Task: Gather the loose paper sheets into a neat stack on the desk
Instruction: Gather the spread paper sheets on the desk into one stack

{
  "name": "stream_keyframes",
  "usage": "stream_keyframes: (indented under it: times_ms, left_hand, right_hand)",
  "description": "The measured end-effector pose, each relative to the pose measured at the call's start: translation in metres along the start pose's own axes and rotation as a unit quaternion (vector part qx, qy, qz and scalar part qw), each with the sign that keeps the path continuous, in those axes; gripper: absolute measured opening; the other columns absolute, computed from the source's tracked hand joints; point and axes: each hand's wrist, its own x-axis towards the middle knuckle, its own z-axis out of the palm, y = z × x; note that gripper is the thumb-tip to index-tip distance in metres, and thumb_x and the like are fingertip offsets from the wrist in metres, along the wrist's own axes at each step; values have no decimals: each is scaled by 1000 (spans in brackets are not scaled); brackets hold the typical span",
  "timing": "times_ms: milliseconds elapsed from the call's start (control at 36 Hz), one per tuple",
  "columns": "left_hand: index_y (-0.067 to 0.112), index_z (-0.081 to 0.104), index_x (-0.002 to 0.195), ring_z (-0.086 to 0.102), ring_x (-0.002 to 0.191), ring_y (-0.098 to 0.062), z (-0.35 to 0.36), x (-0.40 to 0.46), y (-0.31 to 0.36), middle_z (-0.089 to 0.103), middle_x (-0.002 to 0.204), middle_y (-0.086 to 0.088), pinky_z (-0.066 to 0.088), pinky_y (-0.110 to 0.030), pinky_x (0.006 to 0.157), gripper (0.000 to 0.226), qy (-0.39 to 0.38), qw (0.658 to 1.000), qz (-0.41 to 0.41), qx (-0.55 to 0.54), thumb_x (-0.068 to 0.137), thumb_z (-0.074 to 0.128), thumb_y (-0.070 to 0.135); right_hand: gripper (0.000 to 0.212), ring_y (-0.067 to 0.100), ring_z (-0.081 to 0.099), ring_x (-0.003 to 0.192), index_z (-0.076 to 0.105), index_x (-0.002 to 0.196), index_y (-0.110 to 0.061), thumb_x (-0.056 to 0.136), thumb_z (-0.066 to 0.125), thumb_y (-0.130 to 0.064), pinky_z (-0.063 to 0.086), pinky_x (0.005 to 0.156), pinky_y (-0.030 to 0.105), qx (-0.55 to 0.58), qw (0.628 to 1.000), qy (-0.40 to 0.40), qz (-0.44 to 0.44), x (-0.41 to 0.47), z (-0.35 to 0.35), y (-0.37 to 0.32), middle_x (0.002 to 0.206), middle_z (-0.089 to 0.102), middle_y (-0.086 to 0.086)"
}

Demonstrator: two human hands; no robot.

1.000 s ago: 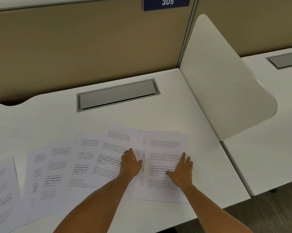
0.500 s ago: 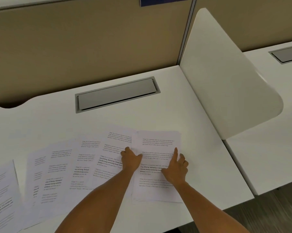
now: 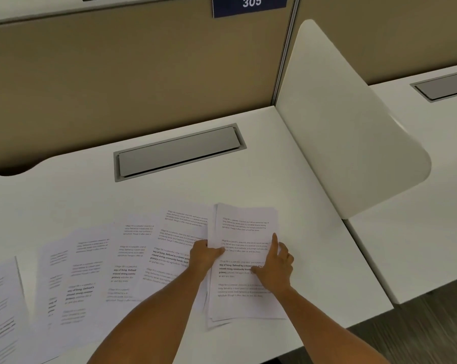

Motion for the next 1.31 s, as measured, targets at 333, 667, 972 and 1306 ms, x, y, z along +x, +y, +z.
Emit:
stream_keyframes:
  times_ms: [333, 667, 972, 1306]
  left_hand:
    - [19, 63, 127, 69, 109, -24, -35, -26, 20, 74, 118, -2, 58, -48, 91, 48, -171, 982, 71, -19, 83, 77, 33]
    - [5, 66, 123, 70, 109, -28, -100, -42, 28, 71, 123, -15, 61, -38, 81, 43, -333, 914, 14, -230, 82, 74, 13]
    - [3, 68, 116, 68, 91, -26, -141, -20, 3, 71, 116, -17, 57, -32, 77, 28, 68, 995, 44, -53, 89, 71, 10]
    - [4, 64, 121, 64, 95, -23, -140, 10, -9, 69, 118, -17, 54, -28, 82, 30, 87, 991, 52, 84, 92, 63, 11]
  right_hand:
    - [103, 24, 55, 127, 16, 159, -27, 79, 80, -42, 47, 106, 46, 470, 880, -34, 56, -9, -32, 29, 151, 46, 4]
    - [57, 36, 67, 113, 64, 133, -9, 91, 67, -47, 53, 100, 49, 576, 741, -344, 22, -32, -27, 14, 124, 71, 15]
    - [22, 31, 77, 95, 75, 111, -9, 88, 73, -7, 63, 82, 45, 522, 828, -202, 37, -48, 9, -64, 107, 79, 10]
    - [16, 20, 69, 88, 69, 96, -19, 92, 61, -6, 58, 71, 32, 392, 914, -76, 65, -63, 47, -129, 101, 74, 6]
